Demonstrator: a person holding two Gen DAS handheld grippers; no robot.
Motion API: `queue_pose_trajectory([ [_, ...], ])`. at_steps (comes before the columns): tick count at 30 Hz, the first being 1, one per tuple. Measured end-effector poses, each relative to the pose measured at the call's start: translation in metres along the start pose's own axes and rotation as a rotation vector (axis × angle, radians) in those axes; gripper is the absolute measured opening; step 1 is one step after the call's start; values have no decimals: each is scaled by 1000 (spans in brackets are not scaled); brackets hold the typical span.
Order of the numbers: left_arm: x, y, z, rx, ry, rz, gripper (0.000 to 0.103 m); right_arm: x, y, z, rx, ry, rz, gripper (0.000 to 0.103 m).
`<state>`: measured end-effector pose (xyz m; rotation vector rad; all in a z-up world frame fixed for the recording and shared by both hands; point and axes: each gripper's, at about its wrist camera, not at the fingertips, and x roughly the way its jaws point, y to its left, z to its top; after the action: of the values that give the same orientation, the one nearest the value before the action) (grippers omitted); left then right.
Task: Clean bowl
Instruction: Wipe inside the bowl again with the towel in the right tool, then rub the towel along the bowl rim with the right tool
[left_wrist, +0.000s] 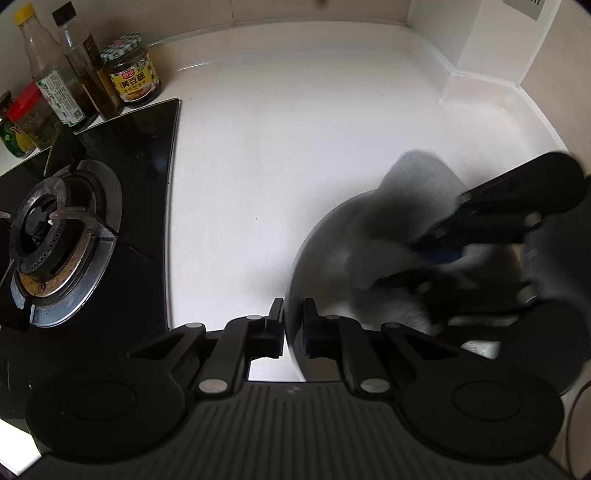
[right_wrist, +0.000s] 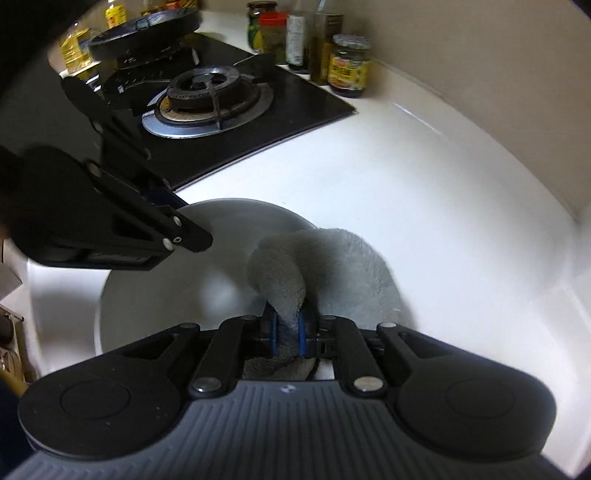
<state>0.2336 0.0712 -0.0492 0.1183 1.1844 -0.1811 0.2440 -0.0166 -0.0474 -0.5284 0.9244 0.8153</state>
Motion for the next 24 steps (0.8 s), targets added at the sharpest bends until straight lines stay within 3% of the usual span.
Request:
queue_pose_trajectory([
  [3,0,3,-2,-9,-1,-5,7,9,5,2,-5,5,29,9],
  [7,1,2,-3,-23,-8,6,9,9,7,4,104,31,297,10],
  [11,0,1,-5,-33,-13,11,12,-2,-8,-13,257,135,531,10],
  [20,0,1,-4,-53,3,0,12,-80,-44,-40,270,89,682,10],
  [24,-1,0,-4,-53,3,2,11,-101,-31,-35,228,-37,437,9],
])
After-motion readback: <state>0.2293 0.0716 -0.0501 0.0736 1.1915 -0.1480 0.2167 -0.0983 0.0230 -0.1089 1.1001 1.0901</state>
